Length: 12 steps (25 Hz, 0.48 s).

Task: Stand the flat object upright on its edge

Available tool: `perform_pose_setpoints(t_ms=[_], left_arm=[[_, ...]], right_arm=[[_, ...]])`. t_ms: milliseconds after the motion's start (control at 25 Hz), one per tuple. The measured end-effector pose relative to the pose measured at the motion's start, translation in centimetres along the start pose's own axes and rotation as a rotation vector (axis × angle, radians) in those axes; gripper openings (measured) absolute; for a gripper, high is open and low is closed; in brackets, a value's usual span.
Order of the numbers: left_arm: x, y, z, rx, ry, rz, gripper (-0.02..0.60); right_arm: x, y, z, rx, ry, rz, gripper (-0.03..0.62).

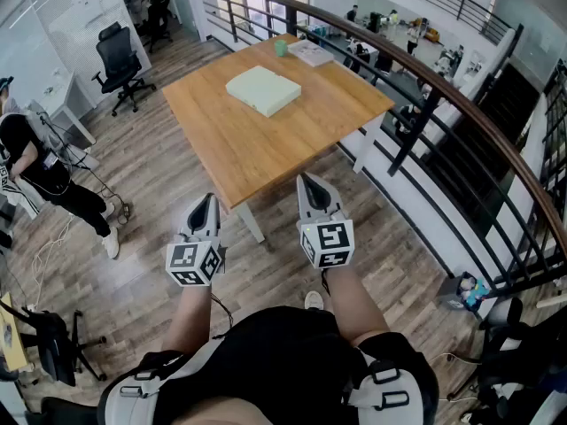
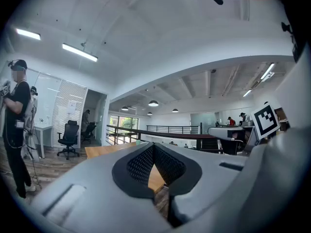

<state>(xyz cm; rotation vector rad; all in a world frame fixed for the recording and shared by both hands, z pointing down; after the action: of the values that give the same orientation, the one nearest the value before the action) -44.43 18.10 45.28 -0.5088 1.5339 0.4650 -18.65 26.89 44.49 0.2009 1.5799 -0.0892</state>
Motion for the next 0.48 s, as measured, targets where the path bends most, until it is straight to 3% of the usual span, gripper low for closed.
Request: perform_pose_setpoints(t_ms=[480], left_arm=[[0.2, -1.2, 1.9, 0.003, -0.007, -0.01, 0.003]], right_arm=[[-0.3, 0.2, 2.0, 0.001, -0.025, 0.009, 0.006]])
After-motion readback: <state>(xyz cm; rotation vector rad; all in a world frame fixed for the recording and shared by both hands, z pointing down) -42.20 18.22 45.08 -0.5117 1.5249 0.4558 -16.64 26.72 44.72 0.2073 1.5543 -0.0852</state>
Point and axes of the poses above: the fingertips, and each gripper's own axes: y backward along the fingers, z to its right, x out of its top, the point moved 8 cm from there along y, backward along the fingers, and after that the axes turned 10 degrees about x, right-handed, at the moved point
